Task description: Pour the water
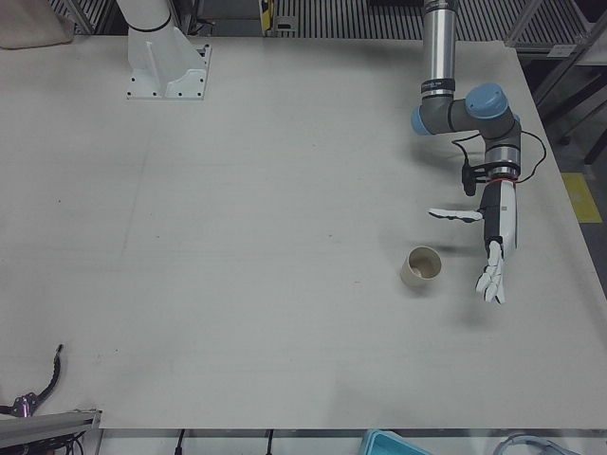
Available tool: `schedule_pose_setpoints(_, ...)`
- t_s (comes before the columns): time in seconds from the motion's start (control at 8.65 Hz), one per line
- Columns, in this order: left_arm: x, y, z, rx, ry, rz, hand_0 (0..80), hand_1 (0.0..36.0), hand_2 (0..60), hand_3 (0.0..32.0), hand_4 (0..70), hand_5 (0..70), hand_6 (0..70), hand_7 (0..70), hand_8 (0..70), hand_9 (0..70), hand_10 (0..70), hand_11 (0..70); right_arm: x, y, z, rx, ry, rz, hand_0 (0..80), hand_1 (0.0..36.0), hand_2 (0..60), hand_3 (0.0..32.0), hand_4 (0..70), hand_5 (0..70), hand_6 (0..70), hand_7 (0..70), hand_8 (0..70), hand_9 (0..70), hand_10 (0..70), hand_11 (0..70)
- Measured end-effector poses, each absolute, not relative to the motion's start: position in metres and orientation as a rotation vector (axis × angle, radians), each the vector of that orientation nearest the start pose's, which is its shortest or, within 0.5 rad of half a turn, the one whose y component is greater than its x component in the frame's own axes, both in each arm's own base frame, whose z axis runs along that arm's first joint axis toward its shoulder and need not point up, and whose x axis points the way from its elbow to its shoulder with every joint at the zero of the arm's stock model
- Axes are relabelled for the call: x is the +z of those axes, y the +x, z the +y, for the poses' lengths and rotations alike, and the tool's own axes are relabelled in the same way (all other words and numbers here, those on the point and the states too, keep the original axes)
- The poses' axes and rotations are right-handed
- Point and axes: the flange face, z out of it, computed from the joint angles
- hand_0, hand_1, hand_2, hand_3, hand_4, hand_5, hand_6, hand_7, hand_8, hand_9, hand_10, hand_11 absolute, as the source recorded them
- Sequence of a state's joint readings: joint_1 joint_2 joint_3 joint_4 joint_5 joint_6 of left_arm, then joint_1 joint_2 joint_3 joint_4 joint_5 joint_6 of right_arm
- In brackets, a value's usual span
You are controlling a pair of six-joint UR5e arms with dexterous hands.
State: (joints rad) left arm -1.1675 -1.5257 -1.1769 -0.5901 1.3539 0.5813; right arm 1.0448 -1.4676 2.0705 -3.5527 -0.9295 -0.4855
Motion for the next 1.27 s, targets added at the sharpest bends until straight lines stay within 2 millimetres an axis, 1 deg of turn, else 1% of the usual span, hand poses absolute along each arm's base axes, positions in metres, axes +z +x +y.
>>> schedule_pose_setpoints(0.12,0.840,0.041,-0.473,-1.670,0.353,2.048,50.7,10.1,0.0,2.4,7.8,11.7,0.0,13.6,0.0,1.3,4.7,8.7,0.440,-0.067,-0.499,-2.124,-0.610,2.444,54.1,11.5,0.0,0.0,14.8,4.3,0.0,0.0,1.2,1.4,0.0,0.0)
schedule_pose_setpoints(0.23,0.842,0.048,-0.478,-1.677,0.335,2.050,51.1,10.6,0.0,2.4,7.9,12.3,0.0,13.6,0.0,1.3,4.6,8.6,0.436,-0.066,-0.499,-2.113,-0.606,2.448,54.1,11.6,0.0,0.0,14.8,4.5,0.0,0.0,1.1,1.2,0.0,0.0)
schedule_pose_setpoints(0.35,0.845,0.056,-0.485,-1.692,0.327,2.051,50.9,10.1,0.0,0.4,9.8,13.3,0.0,14.8,0.0,1.5,5.5,9.9,0.433,-0.066,-0.498,-2.105,-0.603,2.451,54.1,11.6,0.0,0.0,14.6,4.6,0.0,0.0,1.1,1.2,0.0,0.0)
schedule_pose_setpoints(0.46,0.847,0.064,-0.490,-1.696,0.317,2.055,51.4,10.6,0.0,0.0,10.9,13.9,0.0,15.5,0.0,1.7,5.7,10.2,0.432,-0.065,-0.497,-2.102,-0.602,2.453,54.6,11.8,0.0,0.0,14.8,4.7,0.0,0.0,1.1,1.1,0.0,0.0)
schedule_pose_setpoints(0.58,0.846,0.076,-0.494,-1.689,0.299,2.060,52.4,12.2,0.0,0.0,10.8,15.0,0.0,15.5,0.0,1.7,5.8,10.5,0.430,-0.065,-0.496,-2.102,-0.600,2.454,54.6,12.1,0.0,0.0,15.0,4.7,0.0,0.0,1.1,1.3,0.0,0.0)
schedule_pose_setpoints(0.81,0.842,0.095,-0.498,-1.679,0.249,2.074,51.8,11.8,0.0,0.0,11.1,14.9,0.0,15.8,0.0,1.7,5.7,10.3,0.419,-0.062,-0.489,-2.093,-0.597,2.458,54.5,12.1,0.0,0.0,14.8,4.9,0.0,0.0,1.3,1.4,0.0,0.0)
schedule_pose_setpoints(0.92,0.839,0.102,-0.502,-1.677,0.231,2.086,50.9,10.9,0.0,0.0,11.2,15.6,0.0,15.6,0.0,1.7,5.7,10.1,0.415,-0.060,-0.487,-2.092,-0.596,2.459,54.6,12.0,0.0,0.0,15.1,5.0,0.0,0.0,1.2,1.4,0.0,0.0)
schedule_pose_setpoints(1.16,0.835,0.124,-0.508,-1.666,0.193,2.091,50.8,10.5,0.0,0.0,12.1,18.5,0.0,15.4,0.0,1.6,5.5,9.7,0.412,-0.059,-0.485,-2.090,-0.597,2.458,54.3,11.8,0.0,0.0,15.3,5.1,0.0,0.0,1.2,1.4,0.0,0.0)
schedule_pose_setpoints(1.27,0.837,0.133,-0.509,-1.665,0.180,2.086,51.0,11.0,0.0,0.0,12.0,19.4,0.0,15.4,0.0,1.6,5.3,9.5,0.413,-0.058,-0.484,-2.093,-0.598,2.457,54.1,11.7,0.0,0.0,15.3,5.0,0.0,0.0,1.2,1.5,0.0,0.0)
